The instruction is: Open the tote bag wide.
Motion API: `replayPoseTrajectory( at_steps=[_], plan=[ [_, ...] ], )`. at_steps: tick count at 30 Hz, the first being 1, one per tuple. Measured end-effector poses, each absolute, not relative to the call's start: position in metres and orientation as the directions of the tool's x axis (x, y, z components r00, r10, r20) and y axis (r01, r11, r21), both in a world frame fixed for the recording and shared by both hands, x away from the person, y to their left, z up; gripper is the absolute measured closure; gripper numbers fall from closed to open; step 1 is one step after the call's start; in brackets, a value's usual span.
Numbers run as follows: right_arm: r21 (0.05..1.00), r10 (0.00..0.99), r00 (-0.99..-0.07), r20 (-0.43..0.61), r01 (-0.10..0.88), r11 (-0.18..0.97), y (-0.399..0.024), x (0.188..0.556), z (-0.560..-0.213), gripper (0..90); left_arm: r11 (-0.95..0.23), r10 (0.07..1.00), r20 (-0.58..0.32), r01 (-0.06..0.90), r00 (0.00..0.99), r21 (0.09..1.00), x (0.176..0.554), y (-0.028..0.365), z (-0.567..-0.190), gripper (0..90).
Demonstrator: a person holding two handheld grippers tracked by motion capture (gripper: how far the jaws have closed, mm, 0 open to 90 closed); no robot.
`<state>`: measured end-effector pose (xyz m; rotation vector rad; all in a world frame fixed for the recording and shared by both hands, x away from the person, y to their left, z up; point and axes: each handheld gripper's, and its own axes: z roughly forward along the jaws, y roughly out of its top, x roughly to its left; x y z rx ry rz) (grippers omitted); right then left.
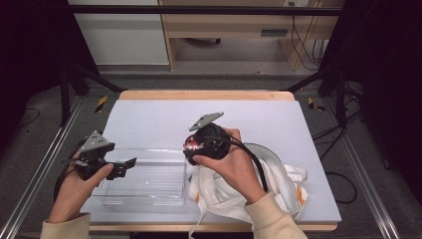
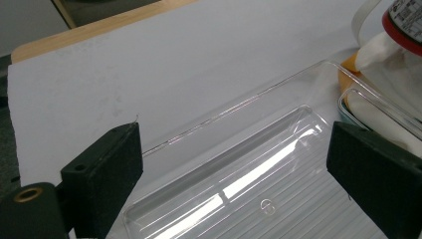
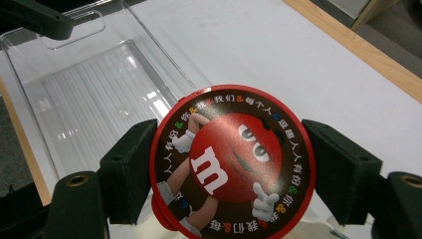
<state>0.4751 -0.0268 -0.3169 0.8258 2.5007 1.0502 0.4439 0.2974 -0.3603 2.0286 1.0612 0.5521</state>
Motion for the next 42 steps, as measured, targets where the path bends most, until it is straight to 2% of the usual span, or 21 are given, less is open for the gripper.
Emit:
replayPoseTrajectory(
  at_steps=[42],
  plan=[
    [0.736,0.551,-0.834,-0.025,0.358,0.575,0.02,0.48,-0.333,25.8,-0.357,0.834,0.022,0.51,0.551,0.783,0.442,0.309,-0.362,7.4]
  ],
)
